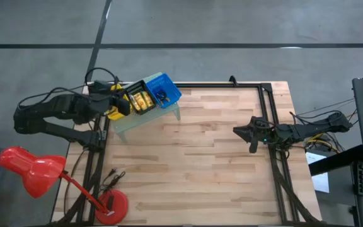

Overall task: Pick & Place Office Desk Supplies
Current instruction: Return to Home Position

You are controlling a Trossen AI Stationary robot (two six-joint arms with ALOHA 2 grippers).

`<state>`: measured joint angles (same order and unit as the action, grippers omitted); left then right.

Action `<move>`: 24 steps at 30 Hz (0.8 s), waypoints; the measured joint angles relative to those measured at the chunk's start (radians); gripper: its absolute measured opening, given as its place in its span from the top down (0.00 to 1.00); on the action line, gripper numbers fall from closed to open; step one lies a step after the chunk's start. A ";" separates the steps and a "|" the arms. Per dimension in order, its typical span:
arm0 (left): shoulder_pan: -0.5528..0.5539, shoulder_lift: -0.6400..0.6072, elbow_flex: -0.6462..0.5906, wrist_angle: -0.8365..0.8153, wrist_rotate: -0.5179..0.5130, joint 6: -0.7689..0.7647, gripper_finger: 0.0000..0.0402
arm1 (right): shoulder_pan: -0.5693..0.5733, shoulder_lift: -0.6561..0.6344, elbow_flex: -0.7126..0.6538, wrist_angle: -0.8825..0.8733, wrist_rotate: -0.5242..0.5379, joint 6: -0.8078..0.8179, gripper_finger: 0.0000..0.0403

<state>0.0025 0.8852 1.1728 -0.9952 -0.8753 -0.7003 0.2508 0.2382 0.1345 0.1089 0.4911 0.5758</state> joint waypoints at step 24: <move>0.000 -0.005 -0.029 0.620 0.326 0.677 1.00 | 0.000 0.000 0.000 0.000 0.000 0.000 0.83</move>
<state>0.0025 0.8803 1.1435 -0.3747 -0.5494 -0.0235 0.2508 0.2382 0.1345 0.1089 0.4911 0.5758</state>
